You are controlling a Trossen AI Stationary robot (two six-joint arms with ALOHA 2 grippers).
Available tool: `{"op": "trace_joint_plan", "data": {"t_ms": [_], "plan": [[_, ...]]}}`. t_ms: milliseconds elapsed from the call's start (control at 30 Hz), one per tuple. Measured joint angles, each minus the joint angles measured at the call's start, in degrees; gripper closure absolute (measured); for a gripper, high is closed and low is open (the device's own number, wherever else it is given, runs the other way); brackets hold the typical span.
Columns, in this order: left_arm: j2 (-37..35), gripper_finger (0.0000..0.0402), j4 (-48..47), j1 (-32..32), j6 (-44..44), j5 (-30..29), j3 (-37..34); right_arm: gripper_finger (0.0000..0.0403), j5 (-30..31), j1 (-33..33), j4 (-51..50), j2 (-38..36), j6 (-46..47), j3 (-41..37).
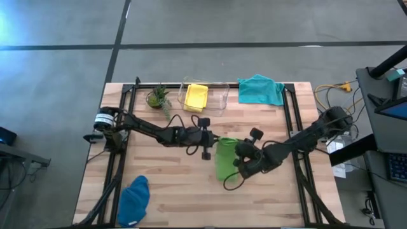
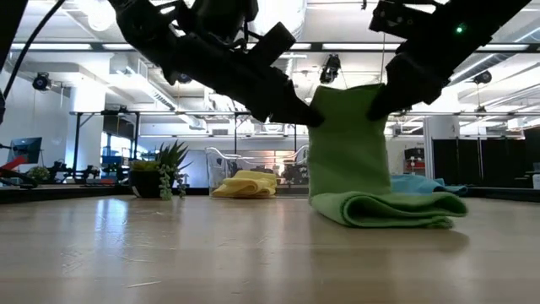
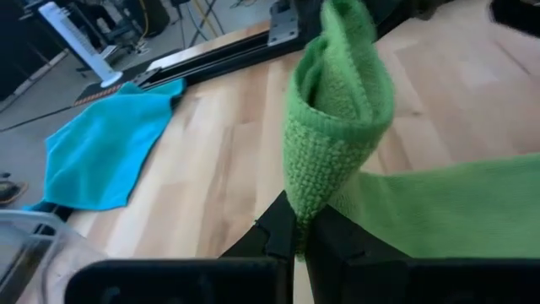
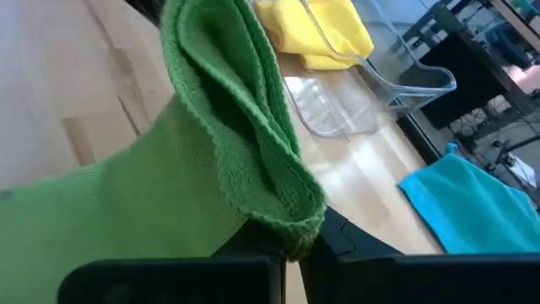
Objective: Fold microfiber towels
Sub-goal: Fold the green towel
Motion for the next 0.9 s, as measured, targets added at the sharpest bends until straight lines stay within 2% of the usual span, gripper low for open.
{"op": "trace_joint_plan", "data": {"t_ms": [167,467,667,900], "plan": [[0.0,0.0401,-0.5,-1.3,-0.1,1.3,0.3,0.0394,-3.9,1.2,0.7,-0.9,-0.2,-0.1],[0.7,0.0401,-0.1,-6.3,-0.2,3.6,-0.4,0.0394,-8.4,7.8,3.9,-1.0,3.6,-0.3],[4.5,0.0401,1.1,-8.9,-0.3,4.9,-0.1,0.0394,-13.1,10.2,6.9,1.1,5.8,-0.4],[8.7,0.0401,2.2,-9.9,-4.7,5.3,0.9,0.0394,-16.4,11.4,8.4,2.4,8.5,-0.8]]}}
